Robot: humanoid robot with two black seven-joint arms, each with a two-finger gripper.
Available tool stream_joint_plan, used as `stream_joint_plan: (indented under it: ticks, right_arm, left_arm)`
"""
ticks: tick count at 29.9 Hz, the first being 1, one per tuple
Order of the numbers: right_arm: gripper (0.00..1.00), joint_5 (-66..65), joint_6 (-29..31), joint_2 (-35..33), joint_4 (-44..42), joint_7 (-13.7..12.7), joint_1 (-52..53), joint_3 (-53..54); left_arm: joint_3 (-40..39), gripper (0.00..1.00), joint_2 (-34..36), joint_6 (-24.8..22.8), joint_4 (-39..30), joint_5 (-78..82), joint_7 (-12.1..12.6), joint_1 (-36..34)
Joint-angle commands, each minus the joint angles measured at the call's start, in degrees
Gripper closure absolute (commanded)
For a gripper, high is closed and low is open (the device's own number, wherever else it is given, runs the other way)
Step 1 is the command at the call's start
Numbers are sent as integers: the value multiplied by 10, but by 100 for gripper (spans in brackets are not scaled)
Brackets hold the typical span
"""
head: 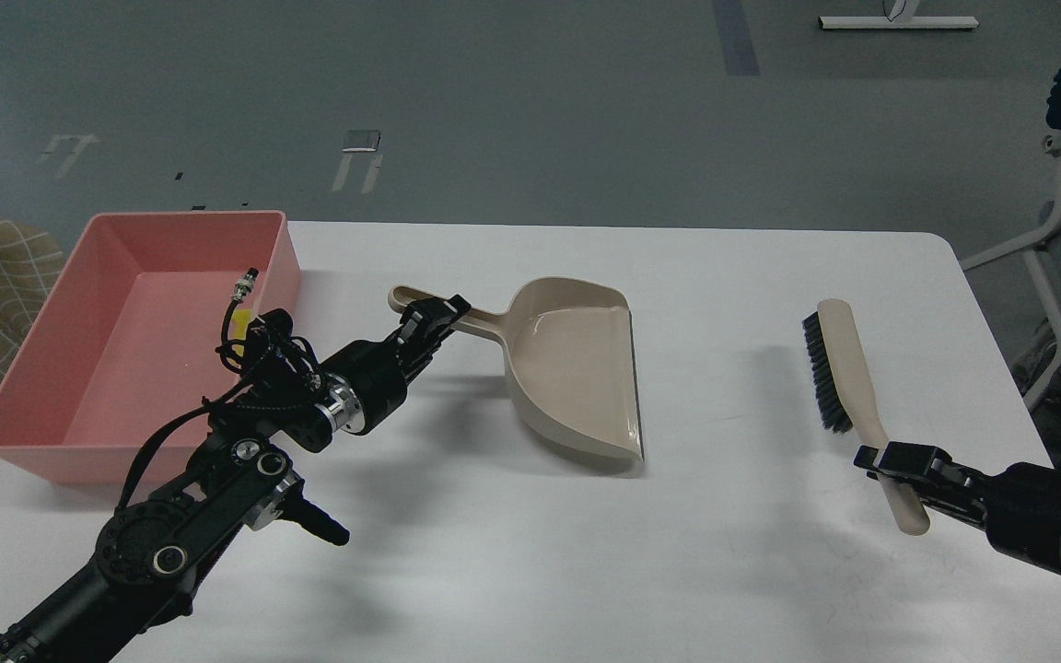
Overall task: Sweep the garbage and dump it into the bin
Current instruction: 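Carry the dustpan back and lower it onto the table with the left gripper, then release the dustpan and brush, opening both grippers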
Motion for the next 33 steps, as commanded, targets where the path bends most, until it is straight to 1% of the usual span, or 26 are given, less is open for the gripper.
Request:
stream_joint_plan:
  ticks: [1,6,7,8,9,10,12,15,16,17,18,23,29,33]
  right_arm:
    - [100,0,0,0,0,0,0,0]
    - [100,0,1,1,0,0,0,0]
    - [100,0,1,3,0,0,0,0]
    - [100,0,1,3,0,0,0,0]
    - [100,0,1,3,1,0,0,0]
    - [100,0,1,3,1,0,0,0]
    - [100,0,1,3,1,1,0,0]
    - [100,0,1,4,1,1,0,0]
    - [100,0,1,4,0,0,0,0]
    - [100,1,1,4,0,0,0,0]
    - [100,1,1,5,0,1,1,1]
    - [100,1,4,21,-6,0,7,1]
    - [100,1,19,51,-11,0,8,2]
    - [100,1,21,63,-30,-2,9,2]
  left_arm:
    - [1,100,0,3,1,3,-2,0]
    - [1,100,5,3,5,3,-3,-1]
    - [1,86,4,3,6,3,-3,0]
    - [1,86,4,3,6,3,-3,0]
    - [1,56,4,4,6,3,-3,1]
    - [1,32,4,4,6,3,-3,3]
    - [1,21,5,4,6,3,-3,4]
    - [2,14,7,2,6,3,-3,4]
    - [2,8,8,-1,5,2,-3,5]
    - [3,5,9,-5,5,1,-3,6]
    - [3,3,11,-9,4,1,-4,7]
    - [2,2,12,-57,-4,-2,-4,21]
    - [1,2,46,-110,-26,-7,-4,49]
    - [-2,2,69,-145,-46,-7,-6,69]
